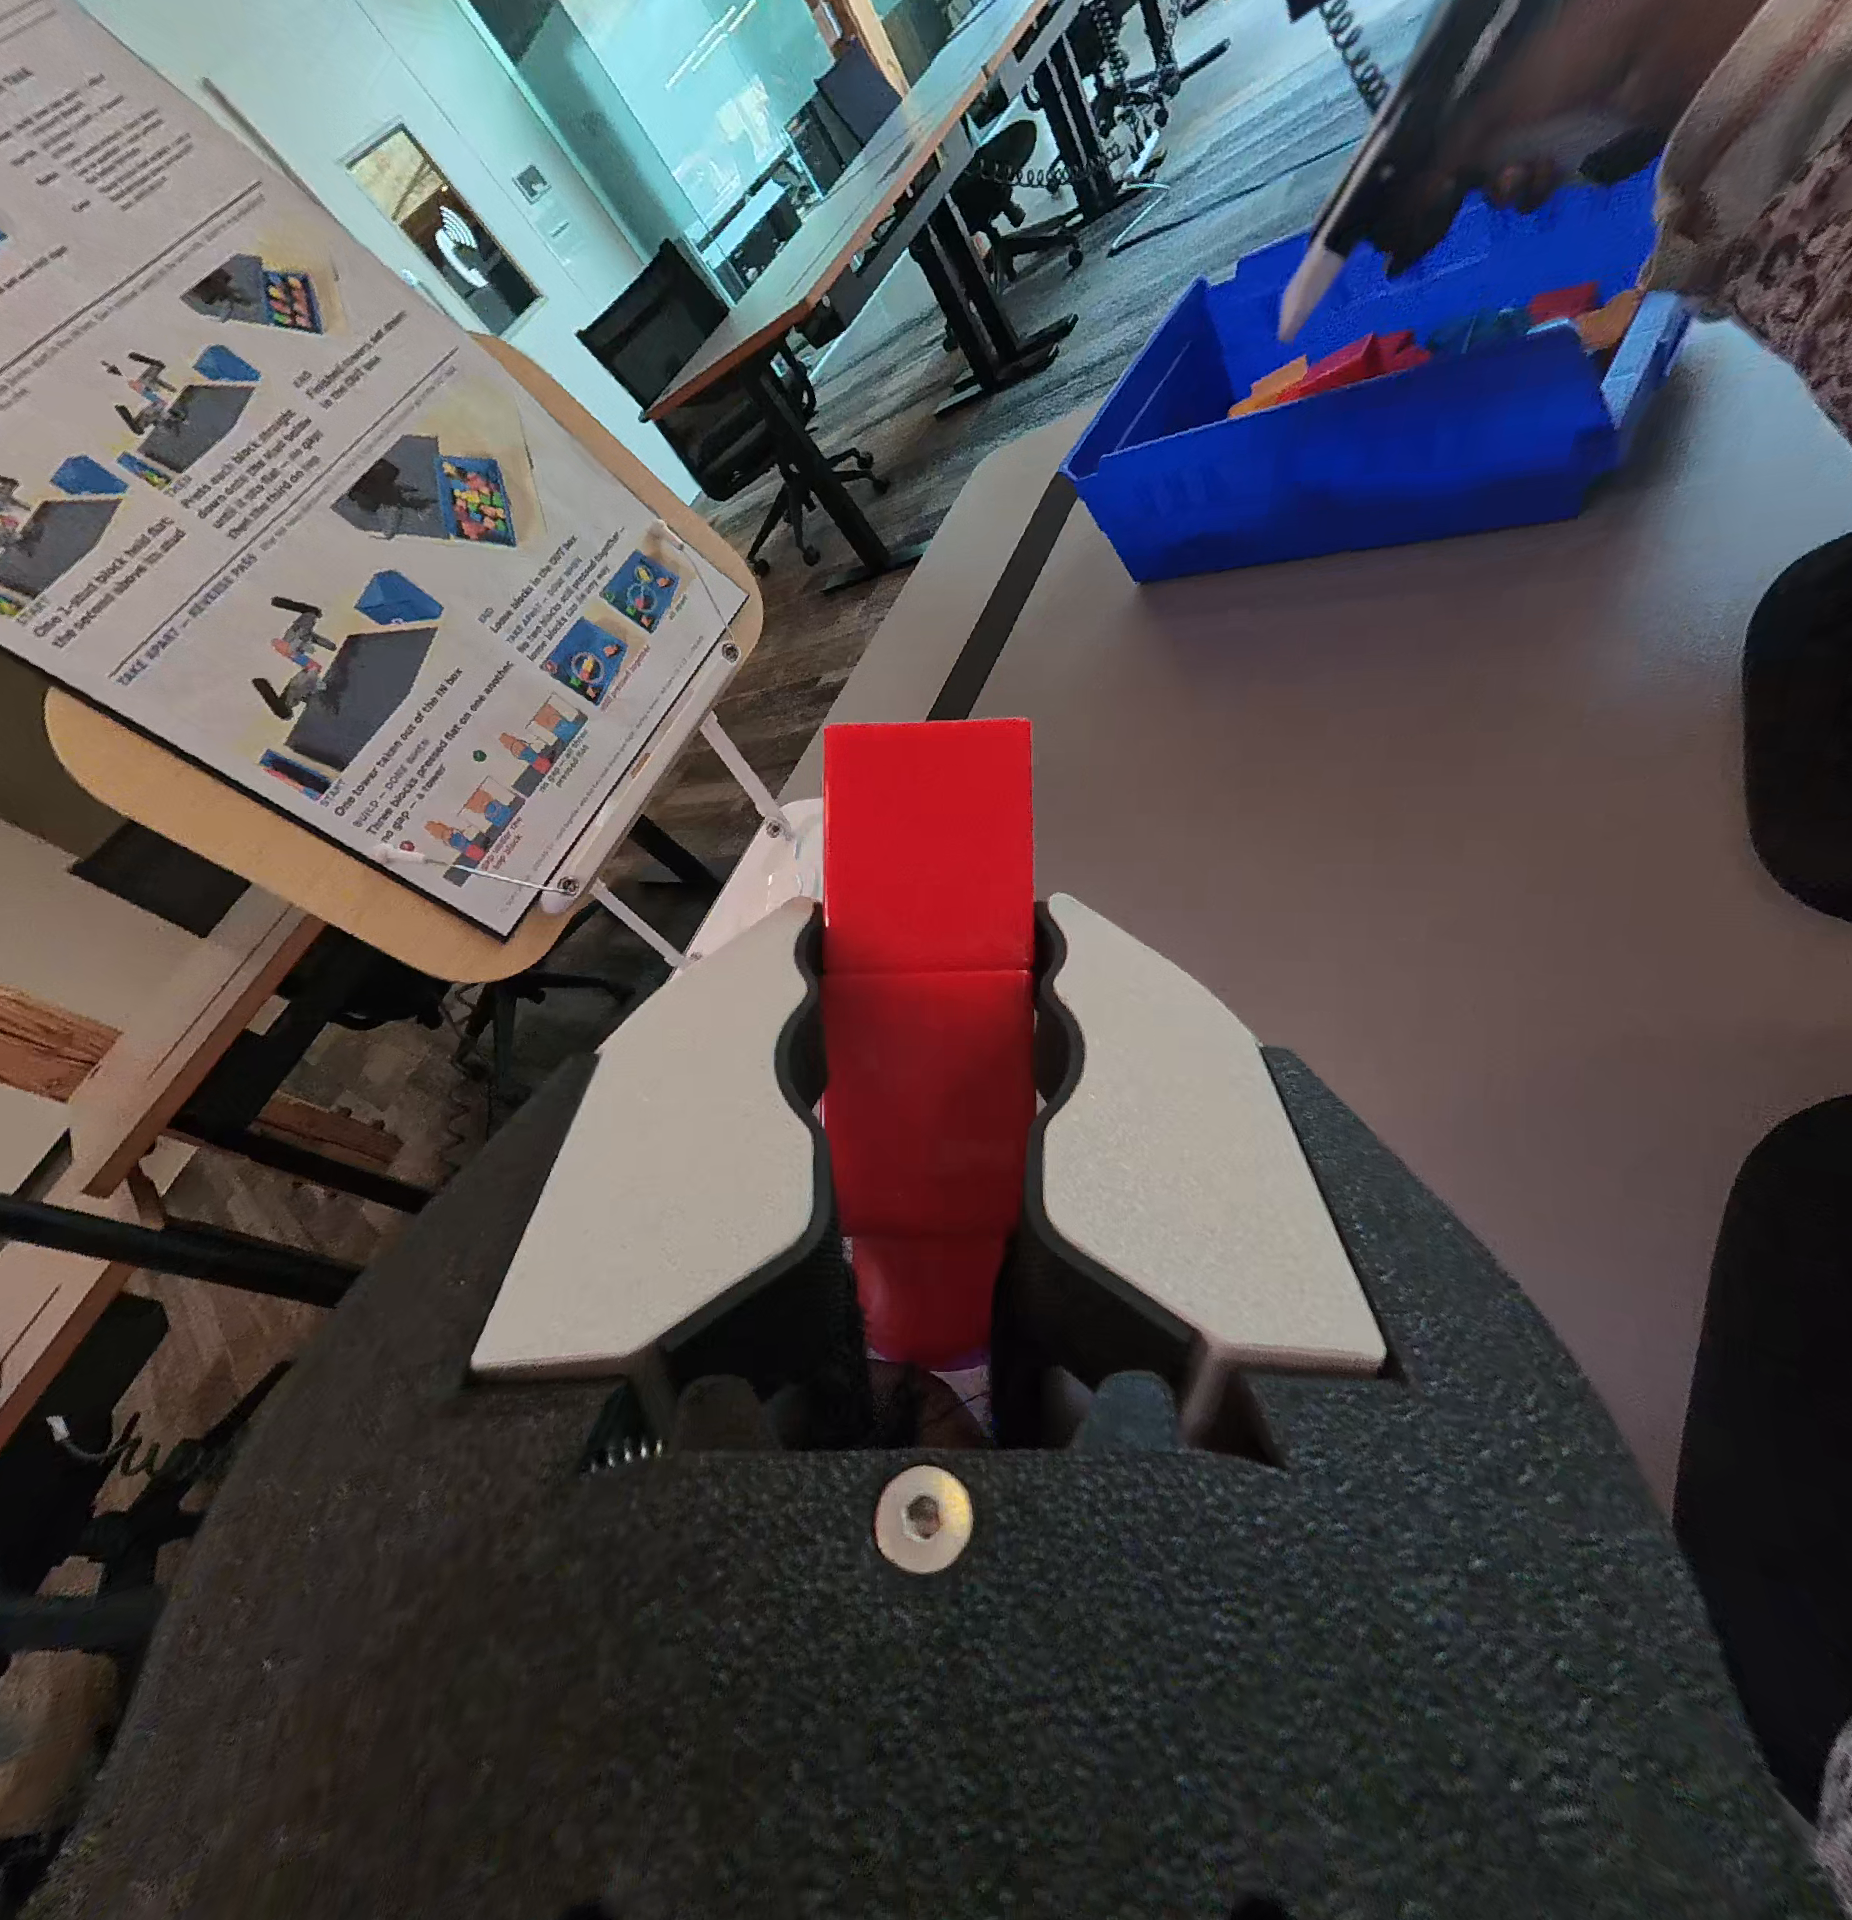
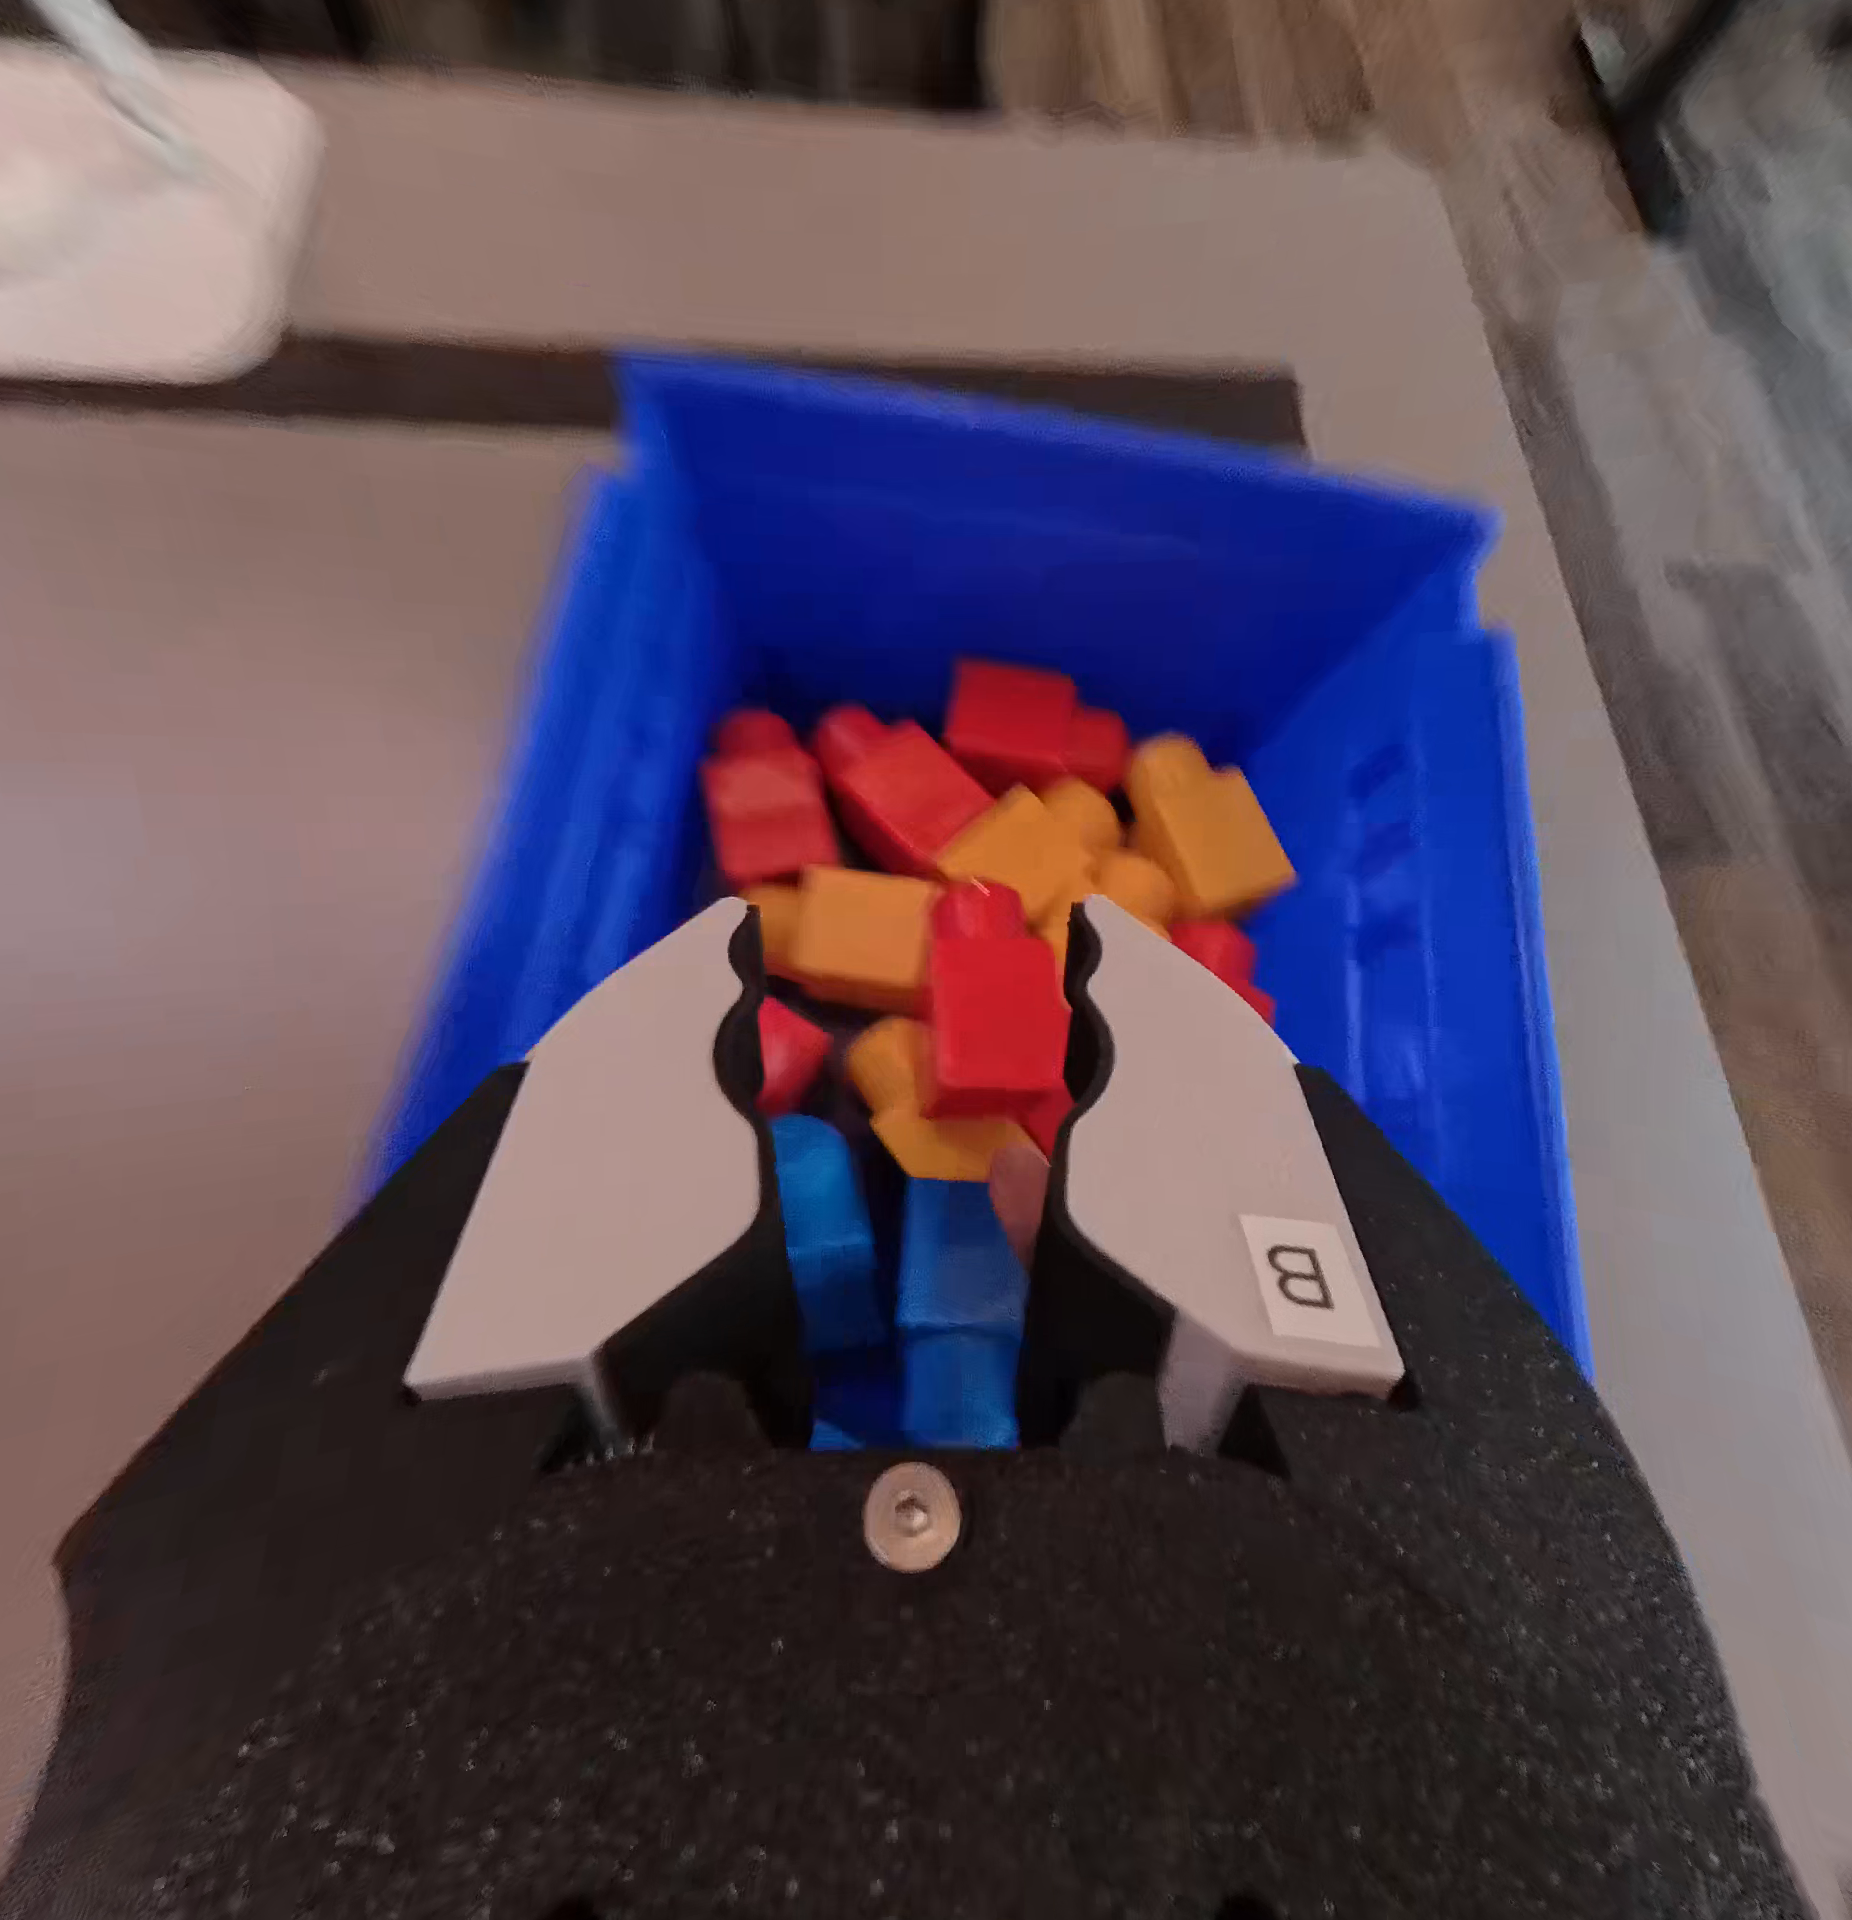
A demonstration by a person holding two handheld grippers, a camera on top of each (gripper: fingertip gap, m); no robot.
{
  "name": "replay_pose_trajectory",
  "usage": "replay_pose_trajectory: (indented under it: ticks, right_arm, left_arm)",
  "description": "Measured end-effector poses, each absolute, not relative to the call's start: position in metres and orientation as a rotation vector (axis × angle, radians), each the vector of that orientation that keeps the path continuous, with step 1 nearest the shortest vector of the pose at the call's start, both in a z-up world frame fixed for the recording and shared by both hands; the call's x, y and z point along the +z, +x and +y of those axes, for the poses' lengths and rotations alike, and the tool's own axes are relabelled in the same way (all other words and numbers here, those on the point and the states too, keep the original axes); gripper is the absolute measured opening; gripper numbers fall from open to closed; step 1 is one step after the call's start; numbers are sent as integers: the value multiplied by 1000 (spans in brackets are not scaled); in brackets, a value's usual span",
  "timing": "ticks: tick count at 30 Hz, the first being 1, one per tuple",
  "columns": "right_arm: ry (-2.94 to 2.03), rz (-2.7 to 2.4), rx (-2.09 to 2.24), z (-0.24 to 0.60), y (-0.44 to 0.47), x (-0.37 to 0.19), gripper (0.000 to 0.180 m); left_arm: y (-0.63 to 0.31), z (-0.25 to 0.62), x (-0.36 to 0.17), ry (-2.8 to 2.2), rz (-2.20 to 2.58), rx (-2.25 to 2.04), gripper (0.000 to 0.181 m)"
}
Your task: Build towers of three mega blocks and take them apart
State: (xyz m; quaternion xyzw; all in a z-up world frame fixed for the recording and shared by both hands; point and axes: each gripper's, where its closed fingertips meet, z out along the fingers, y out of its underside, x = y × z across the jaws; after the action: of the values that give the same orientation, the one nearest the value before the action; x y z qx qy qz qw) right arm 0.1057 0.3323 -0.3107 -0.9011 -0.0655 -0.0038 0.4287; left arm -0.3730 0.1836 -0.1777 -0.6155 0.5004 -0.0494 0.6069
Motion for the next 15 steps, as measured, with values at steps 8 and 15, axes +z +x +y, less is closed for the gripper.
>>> replay_pose_trajectory:
  ticks: [8, 15]
  right_arm:
    - [-1496, -514, 702, 277, -59, -125, 63]
    - [-1292, -1000, 964, 203, -204, -102, 73]
  left_arm:
    - [-337, 204, -143, -1174, 1138, 172, 36]
    - [-283, 198, -113, -762, 1154, 553, 36]
